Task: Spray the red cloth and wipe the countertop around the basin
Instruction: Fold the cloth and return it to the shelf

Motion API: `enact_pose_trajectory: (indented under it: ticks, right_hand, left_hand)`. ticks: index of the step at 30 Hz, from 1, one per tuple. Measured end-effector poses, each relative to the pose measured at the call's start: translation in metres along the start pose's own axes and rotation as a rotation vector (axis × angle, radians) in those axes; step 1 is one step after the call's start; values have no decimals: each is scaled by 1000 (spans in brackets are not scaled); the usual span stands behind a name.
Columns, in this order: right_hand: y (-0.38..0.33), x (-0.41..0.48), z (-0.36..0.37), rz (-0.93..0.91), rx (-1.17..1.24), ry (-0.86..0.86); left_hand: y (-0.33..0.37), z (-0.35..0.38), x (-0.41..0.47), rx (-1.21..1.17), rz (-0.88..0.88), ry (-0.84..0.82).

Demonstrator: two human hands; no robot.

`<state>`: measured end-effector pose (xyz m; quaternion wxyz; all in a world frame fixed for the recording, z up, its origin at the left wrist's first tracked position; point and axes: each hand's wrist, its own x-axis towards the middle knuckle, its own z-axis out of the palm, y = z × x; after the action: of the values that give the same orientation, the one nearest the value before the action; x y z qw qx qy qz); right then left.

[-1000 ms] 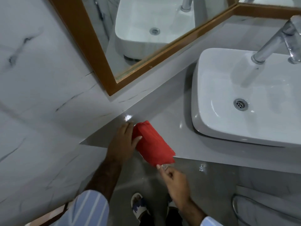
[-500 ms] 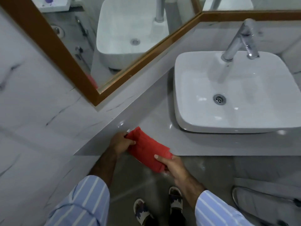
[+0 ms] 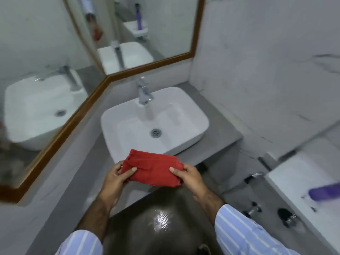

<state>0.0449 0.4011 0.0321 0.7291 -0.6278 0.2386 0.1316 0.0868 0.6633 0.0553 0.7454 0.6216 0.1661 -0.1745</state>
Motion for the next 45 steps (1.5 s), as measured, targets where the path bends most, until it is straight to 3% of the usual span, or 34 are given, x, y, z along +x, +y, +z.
enact_pose_trajectory:
  ticks: [11,17,22,28,40,43,45]
  right_hand:
    - [-52,-99,-247,-121,230,477]
    - [-17,-124,-338,13,290,730]
    - [18,-119,-367,149,494,693]
    - [36,-100,-377,207,661,625]
    - [45,-59,-419,285,909,776]
    - [48,-56,-425,305,878,835]
    - [52,-58,-428,339,675,925]
  left_hand:
    - [34,313,-16,444,216,-466]
    - [1,480,-15,1001,659,-577]
    - [-47,584,-24,1324,926,-840]
    - [-93,651,-12,1554,958,-1027]
    - [-165,732,40,1729,865,-1302]
    - [-175,733,51,1741,859,-1323]
    - [-178,732,56,1740,883,-1331]
